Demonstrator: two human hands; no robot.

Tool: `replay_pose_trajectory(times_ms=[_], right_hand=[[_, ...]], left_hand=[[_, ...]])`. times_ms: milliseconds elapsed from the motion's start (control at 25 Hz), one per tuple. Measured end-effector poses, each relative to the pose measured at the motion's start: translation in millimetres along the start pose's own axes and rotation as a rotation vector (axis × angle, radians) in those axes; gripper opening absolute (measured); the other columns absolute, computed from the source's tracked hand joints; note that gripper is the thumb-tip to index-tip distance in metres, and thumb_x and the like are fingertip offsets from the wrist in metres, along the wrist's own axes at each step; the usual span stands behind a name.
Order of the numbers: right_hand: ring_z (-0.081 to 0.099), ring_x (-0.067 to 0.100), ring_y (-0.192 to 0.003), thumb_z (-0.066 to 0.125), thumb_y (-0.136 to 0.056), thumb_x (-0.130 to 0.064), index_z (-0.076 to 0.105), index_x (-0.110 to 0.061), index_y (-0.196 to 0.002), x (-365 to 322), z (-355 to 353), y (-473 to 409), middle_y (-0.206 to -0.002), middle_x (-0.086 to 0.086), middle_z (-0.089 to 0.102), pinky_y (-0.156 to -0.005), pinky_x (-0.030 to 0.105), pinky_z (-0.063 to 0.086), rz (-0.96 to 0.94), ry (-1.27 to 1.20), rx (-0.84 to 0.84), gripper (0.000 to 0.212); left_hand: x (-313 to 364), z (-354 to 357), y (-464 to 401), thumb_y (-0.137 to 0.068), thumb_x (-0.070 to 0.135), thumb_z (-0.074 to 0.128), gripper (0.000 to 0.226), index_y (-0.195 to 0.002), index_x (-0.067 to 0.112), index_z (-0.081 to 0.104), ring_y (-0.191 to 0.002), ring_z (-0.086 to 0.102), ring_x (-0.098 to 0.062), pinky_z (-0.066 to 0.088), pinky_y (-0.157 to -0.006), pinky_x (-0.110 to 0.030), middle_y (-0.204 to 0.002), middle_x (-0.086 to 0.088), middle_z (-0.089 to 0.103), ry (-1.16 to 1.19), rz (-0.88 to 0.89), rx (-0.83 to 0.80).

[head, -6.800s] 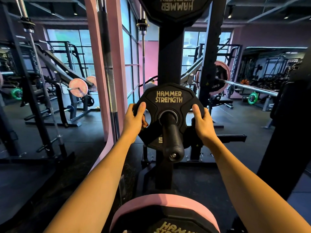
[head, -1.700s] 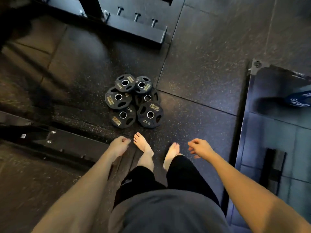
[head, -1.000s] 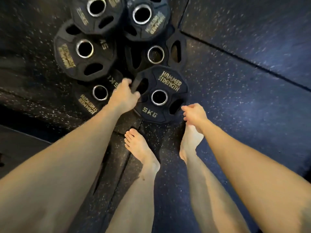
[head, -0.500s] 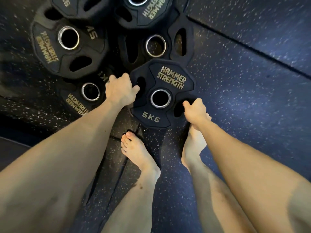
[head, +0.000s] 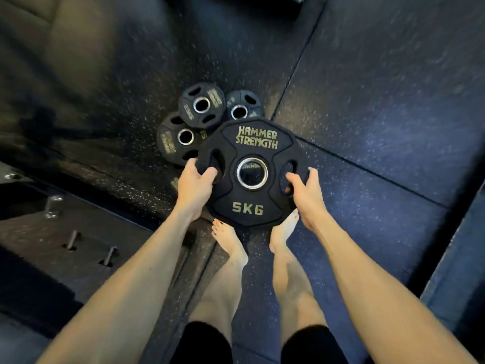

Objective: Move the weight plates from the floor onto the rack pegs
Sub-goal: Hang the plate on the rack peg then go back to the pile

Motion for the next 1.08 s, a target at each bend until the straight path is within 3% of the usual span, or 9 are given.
replay_pose_trajectory(times_ms=[120, 240, 360, 480, 600, 720, 840, 960, 1080], right_hand=[[0.061, 0.003, -0.098, 0.057, -0.097, -0.03, 0.046, -0.018, -0.124, -88.2, -14.9, 98.2, -0.111, -0.008, 0.062, -0.079, 0.02, 0.051, -0.145, -0.009, -0.035, 0.032], [0.06, -0.014, -0.078, 0.051, -0.099, -0.034, 0.05, -0.017, -0.117, -175.1, -28.5, 200.3, -0.098, -0.01, 0.061, -0.063, 0.005, 0.045, -0.338, -0.015, -0.012, 0.025], [0.062, -0.013, -0.074, 0.049, -0.101, -0.033, 0.056, -0.013, -0.115, -234.3, -35.7, 290.1, -0.094, -0.011, 0.065, -0.067, 0.011, 0.046, -0.459, -0.073, -0.009, 0.026], [0.06, -0.005, -0.069, 0.051, -0.1, -0.034, 0.061, -0.01, -0.111, -271.3, -37.7, 359.5, -0.083, -0.011, 0.064, -0.066, 0.015, 0.046, -0.57, -0.114, -0.028, 0.028], [0.058, 0.002, -0.072, 0.055, -0.098, -0.036, 0.063, -0.007, -0.113, -291.5, -34.6, 406.4, -0.077, -0.013, 0.062, -0.068, 0.021, 0.046, -0.654, -0.141, -0.075, 0.034], [0.056, 0.006, -0.069, 0.057, -0.094, -0.043, 0.061, -0.005, -0.117, -298.7, -26.0, 429.4, -0.072, -0.014, 0.06, -0.069, 0.031, 0.044, -0.69, -0.11, -0.161, 0.045], [0.051, 0.009, -0.06, 0.057, -0.093, -0.048, 0.055, -0.003, -0.124, -306.9, -10.7, 449.2, -0.064, -0.007, 0.056, -0.059, 0.031, 0.043, -0.719, -0.067, -0.307, 0.055], [0.05, 0.009, -0.056, 0.054, -0.095, -0.045, 0.059, -0.005, -0.112, -318.8, 10.0, 479.3, -0.062, -0.002, 0.054, -0.054, 0.027, 0.044, -0.771, 0.055, -0.505, 0.044], [0.052, 0.006, -0.055, 0.053, -0.095, -0.044, 0.059, -0.016, -0.093, -316.7, 30.8, 509.9, -0.061, -0.007, 0.058, -0.058, 0.027, 0.044, -0.812, 0.168, -0.65, 0.029]], left_hand=[[68.3, -57.8, 86.8, -0.088, 0.019, 0.062, 0.011, -0.099, 0.021, 0.059, -0.087, 0.066, -0.013, 0.056, -0.072, -0.029, -0.093, 0.003, 0.067, 0.183, 0.044, 0.035], [134.5, -118.0, 171.9, -0.091, 0.022, 0.064, 0.007, -0.096, 0.02, 0.061, -0.086, 0.067, -0.013, 0.055, -0.068, -0.025, -0.095, 0.001, 0.07, 0.328, 0.159, 0.082], [180.4, -170.5, 249.3, -0.096, 0.036, 0.058, 0.02, -0.092, 0.017, 0.062, -0.084, 0.068, -0.011, 0.057, -0.074, -0.026, -0.09, 0.001, 0.071, 0.509, 0.236, 0.113], [201.4, -212.5, 304.8, -0.095, 0.048, 0.053, 0.032, -0.087, 0.021, 0.067, -0.095, 0.069, -0.019, 0.055, -0.088, -0.04, -0.095, -0.002, 0.074, 0.567, 0.3, 0.135], [208.1, -243.8, 351.1, -0.099, 0.043, 0.05, 0.033, -0.086, 0.017, 0.065, -0.089, 0.067, -0.021, 0.052, -0.09, -0.046, -0.088, -0.002, 0.072, 0.682, 0.355, 0.171], [206.3, -264.1, 388.8, -0.102, 0.039, 0.046, 0.035, -0.091, 0.01, 0.061, -0.077, 0.059, -0.018, 0.051, -0.076, -0.038, -0.076, -0.001, 0.063, 0.748, 0.363, 0.247], [191.4, -281.4, 428.3, -0.101, 0.043, 0.044, 0.039, -0.097, 0.007, 0.06, -0.069, 0.054, -0.016, 0.047, -0.063, -0.027, -0.072, -0.002, 0.057, 0.785, 0.348, 0.381], [161.8, -286.5, 475.7, -0.1, 0.043, 0.046, 0.04, -0.1, 0.007, 0.061, -0.075, 0.059, -0.014, 0.051, -0.058, -0.019, -0.08, -0.002, 0.061, 0.909, 0.294, 0.557], [131.0, -286.3, 524.9, -0.099, 0.041, 0.049, 0.039, -0.101, 0.005, 0.061, -0.079, 0.06, -0.015, 0.052, -0.065, -0.023, -0.08, 0.0, 0.064, 1.045, 0.267, 0.71]])
Point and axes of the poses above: each hand's wrist, its own y-axis away from the middle knuckle, its own z-axis out of the palm, x = y × z, the point moved 8 cm from there along -y, towards the middle knuckle
